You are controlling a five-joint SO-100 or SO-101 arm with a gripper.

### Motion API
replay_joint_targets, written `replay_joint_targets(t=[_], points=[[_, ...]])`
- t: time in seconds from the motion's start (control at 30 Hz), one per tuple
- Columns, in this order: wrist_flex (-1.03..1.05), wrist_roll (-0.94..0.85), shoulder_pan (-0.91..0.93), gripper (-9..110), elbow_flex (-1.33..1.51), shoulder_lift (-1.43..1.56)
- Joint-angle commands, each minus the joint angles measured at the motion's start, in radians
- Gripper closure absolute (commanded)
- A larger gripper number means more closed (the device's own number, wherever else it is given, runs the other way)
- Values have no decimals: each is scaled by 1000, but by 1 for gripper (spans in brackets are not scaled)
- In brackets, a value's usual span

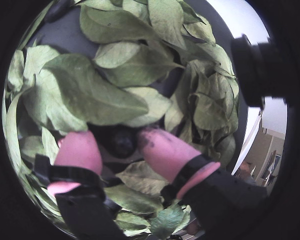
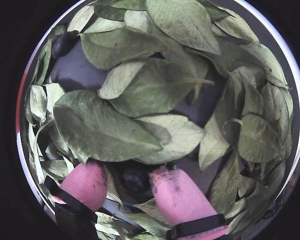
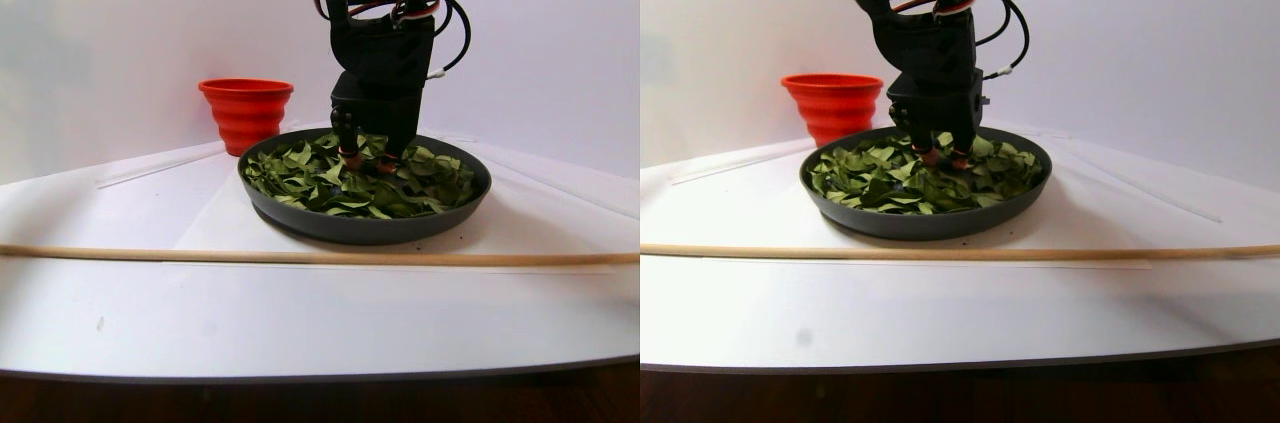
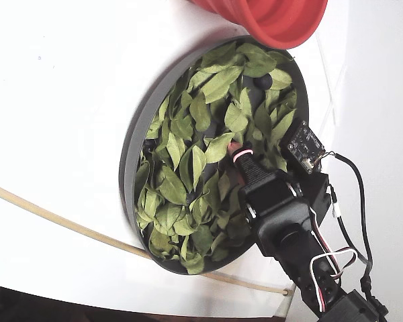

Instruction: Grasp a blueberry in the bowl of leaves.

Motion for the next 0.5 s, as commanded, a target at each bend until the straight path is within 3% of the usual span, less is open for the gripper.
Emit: replay_joint_targets(t=[0.0,0.47], points=[[-9,11,5,86,-31,14],[-44,2,11,88,-18,-15]])
